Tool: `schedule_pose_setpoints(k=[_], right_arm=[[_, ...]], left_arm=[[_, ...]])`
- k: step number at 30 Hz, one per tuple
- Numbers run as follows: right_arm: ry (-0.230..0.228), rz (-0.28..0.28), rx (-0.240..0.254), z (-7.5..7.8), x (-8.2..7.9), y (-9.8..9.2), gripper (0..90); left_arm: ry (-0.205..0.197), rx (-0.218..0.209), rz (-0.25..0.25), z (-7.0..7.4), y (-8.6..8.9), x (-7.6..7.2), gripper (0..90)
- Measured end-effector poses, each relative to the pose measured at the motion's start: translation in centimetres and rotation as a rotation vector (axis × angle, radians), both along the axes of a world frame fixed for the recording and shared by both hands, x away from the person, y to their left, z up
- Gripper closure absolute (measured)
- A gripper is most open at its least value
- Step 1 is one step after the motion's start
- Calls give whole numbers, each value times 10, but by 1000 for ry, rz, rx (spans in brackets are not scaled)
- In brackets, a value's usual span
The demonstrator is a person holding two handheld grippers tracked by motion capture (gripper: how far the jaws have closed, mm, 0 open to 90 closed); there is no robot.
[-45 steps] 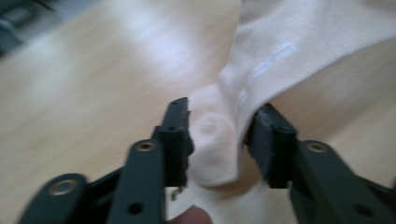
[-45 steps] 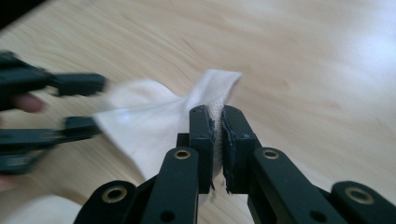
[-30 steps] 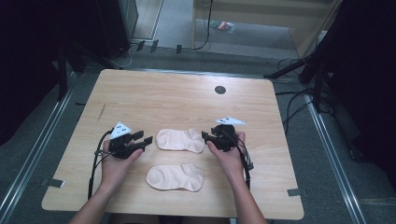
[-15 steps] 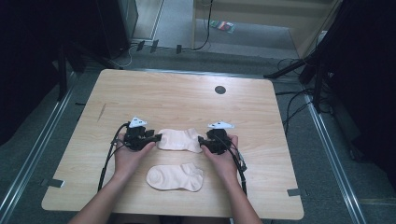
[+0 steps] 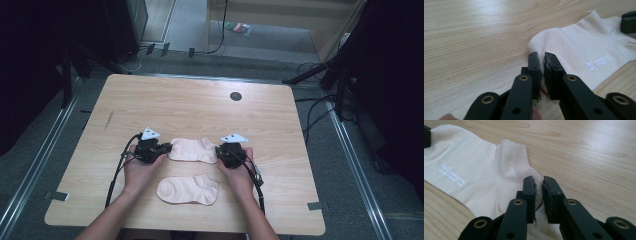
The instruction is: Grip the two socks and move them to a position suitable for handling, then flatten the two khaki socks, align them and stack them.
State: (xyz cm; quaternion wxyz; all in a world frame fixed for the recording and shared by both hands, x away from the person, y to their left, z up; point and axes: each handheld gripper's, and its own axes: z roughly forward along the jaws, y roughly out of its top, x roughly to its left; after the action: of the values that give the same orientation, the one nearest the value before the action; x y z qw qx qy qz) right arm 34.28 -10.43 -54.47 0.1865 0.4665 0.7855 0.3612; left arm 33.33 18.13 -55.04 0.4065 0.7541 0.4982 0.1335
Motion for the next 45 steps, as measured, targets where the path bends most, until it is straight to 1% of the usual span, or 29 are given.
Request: schedule_pose_setpoints(k=[2,3,4,7,8,11,14,19,20,21,23,24,26,27,28,30,32,33,35,36,40,45], right_arm=[[-23,14,-2,-2,-2,-1,840],[-43,25,-5,-3,-4,-1,845],[-66,34,-8,-5,-6,-1,856],[-75,32,-20,-6,-8,0,868],[-76,32,-21,-6,-8,1,871],[-58,16,4,-5,-7,-1,875],[-69,18,-8,-6,-8,0,875],[-74,19,-19,-6,-8,1,876],[-71,15,-14,-6,-8,1,876],[-55,7,9,-5,-7,0,878],[-41,5,28,-5,-5,-3,881],[-47,-4,18,-5,-5,-3,882],[-54,-2,2,-4,-6,-2,884],[-58,-1,0,-3,-6,-1,884],[-61,-1,6,-2,-7,-1,884],[-67,-10,36,5,-10,-1,885],[-79,-8,40,11,-12,0,886],[-84,-10,44,13,-12,0,886],[-89,-7,53,21,-14,1,886],[-105,-11,56,27,-16,2,887],[-117,-11,71,39,-19,5,887],[-125,-7,83,51,-24,8,887]], left_arm=[[1,-27,2,-2,2,0,864],[7,-35,5,-2,4,0,869],[7,-38,5,-2,4,0,873],[-2,-31,-7,-2,3,-3,883],[-5,-26,-10,-2,3,-3,886],[-5,-25,-12,-2,3,-3,889],[-1,-37,-11,-2,3,-3,890],[-6,-28,-11,-2,3,-3,891],[-5,-28,-13,-2,3,-3,891],[-6,-28,-13,-2,3,-4,892],[-18,-31,-15,-2,3,-4,893],[-19,-33,-19,-2,3,-4,894],[-21,-36,-19,0,3,-5,894],[-31,-37,-20,1,3,-5,894],[-42,-31,-20,2,4,-6,894],[-48,-39,-19,5,5,-7,895],[-54,-44,-14,8,6,-7,895],[-63,-46,-13,11,6,-9,895],[-73,-63,-13,18,7,-11,895],[-75,-67,-16,20,7,-12,895],[-89,-72,-30,30,7,-17,895],[-111,-70,-28,42,9,-25,895]])
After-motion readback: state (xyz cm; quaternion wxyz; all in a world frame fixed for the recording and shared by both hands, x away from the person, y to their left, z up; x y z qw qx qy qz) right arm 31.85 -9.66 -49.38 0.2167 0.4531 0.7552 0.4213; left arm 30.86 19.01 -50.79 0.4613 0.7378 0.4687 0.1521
